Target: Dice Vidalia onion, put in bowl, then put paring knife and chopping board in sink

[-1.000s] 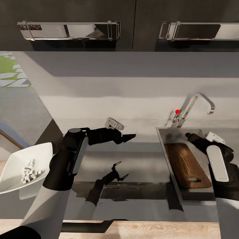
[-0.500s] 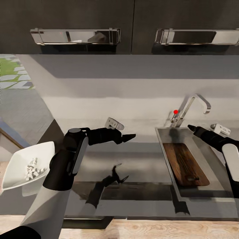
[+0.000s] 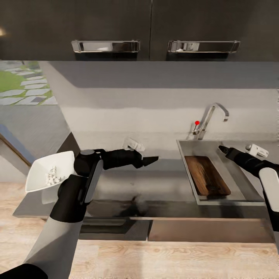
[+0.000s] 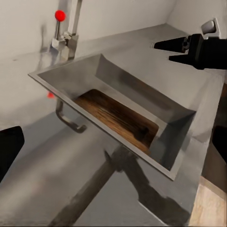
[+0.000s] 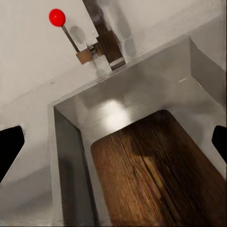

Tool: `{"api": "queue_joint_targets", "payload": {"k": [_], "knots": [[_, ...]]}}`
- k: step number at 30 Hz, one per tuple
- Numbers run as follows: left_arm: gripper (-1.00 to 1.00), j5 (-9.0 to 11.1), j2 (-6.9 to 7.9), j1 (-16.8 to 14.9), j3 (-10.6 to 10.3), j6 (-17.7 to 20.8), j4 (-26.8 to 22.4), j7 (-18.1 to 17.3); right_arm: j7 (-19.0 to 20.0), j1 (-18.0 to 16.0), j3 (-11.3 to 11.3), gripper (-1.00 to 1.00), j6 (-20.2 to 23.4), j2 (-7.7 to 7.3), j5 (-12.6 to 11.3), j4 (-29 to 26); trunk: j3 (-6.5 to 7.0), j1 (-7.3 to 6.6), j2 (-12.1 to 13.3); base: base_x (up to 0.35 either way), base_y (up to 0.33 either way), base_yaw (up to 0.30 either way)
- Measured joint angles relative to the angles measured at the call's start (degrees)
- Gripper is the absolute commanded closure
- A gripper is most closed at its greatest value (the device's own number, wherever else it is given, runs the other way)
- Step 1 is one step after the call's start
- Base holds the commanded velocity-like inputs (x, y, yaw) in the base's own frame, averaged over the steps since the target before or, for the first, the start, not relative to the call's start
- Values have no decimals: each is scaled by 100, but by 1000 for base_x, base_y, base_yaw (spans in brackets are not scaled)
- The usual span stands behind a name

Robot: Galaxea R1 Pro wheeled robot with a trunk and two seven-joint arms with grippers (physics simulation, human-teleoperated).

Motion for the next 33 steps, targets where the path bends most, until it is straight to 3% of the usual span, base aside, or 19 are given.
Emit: {"api": "queue_joint_targets", "payload": {"k": [23, 29, 31, 32, 33], "knots": [[-100, -2, 10, 0, 35, -113, 0, 9, -6, 1, 33, -100, -1, -1, -2, 2, 213, 0, 1, -328, 0, 0], [-100, -4, 97, 0, 557, -429, -75, 75, -8, 0, 92, -100, 0, 0, 14, 2, 269, -2, -1, -219, 0, 0], [-100, -15, 109, 0, 819, -440, -106, 91, -7, 0, 182, -100, 0, 0, 32, 2, 287, -3, 0, -21, 0, 0], [-100, -27, 118, 0, 1180, -449, -109, 95, -7, 1, 357, -100, -1, 1, 37, 4, 296, -3, 0, -10, 0, 0], [-100, -19, 119, 0, 1308, -442, -109, 94, -9, 0, 419, -100, 0, 0, 52, 5, 306, -3, 0, -4, 0, 0]]}}
